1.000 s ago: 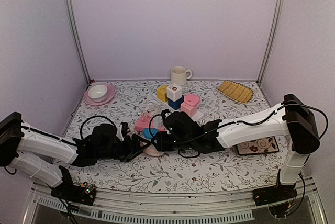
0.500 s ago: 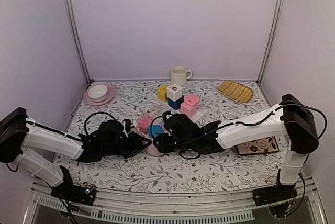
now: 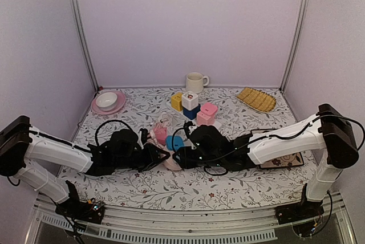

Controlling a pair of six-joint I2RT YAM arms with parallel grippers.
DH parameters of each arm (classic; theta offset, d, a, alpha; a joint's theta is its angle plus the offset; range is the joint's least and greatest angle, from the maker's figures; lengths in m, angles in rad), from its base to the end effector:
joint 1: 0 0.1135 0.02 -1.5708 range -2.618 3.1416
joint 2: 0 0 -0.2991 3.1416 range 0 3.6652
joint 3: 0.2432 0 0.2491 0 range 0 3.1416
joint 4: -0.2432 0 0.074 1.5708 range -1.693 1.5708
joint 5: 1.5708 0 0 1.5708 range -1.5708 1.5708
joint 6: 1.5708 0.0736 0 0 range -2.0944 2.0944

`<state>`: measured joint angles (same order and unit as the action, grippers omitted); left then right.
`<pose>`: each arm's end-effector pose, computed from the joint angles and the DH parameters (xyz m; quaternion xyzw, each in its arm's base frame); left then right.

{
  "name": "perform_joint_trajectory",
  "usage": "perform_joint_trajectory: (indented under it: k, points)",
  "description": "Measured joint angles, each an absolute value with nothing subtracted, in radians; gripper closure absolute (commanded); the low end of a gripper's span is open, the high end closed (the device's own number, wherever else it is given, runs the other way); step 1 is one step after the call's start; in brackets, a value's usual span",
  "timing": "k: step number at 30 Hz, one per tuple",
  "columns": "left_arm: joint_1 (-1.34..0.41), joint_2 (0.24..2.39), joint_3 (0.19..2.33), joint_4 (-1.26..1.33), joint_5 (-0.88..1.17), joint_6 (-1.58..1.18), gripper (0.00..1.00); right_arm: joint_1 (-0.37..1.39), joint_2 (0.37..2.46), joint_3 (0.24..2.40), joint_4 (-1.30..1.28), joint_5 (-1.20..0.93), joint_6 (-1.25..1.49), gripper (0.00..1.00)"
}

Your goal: Pull the plug off the socket

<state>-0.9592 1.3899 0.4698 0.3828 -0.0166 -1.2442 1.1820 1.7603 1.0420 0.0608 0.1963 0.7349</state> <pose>0.1659 -0.2344 0.1761 -0.1275 0.8600 -0.4374 0.2298 0.1701 0.3773 0.2040 -0.1559 0.8806 0.3085 0.3242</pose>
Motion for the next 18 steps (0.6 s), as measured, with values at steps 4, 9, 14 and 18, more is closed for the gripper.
perform_joint_trajectory:
  k: [4,9,14,18]
  points:
    - [-0.960,1.408,0.476,0.392,-0.012,-1.245,1.00,1.194,1.755,1.032,0.067,0.209,0.718,0.70]
    - [-0.963,1.446,0.497,0.405,-0.019,-1.253,1.00,1.222,1.774,1.079,-0.003,0.290,0.690,0.71]
    - [-0.967,1.446,0.495,0.406,-0.022,-1.272,1.00,1.241,1.777,1.081,-0.012,0.347,0.680,0.71]
    - [-0.977,1.424,0.489,0.376,-0.031,-1.272,1.00,1.218,1.720,0.987,0.091,0.293,0.688,0.71]
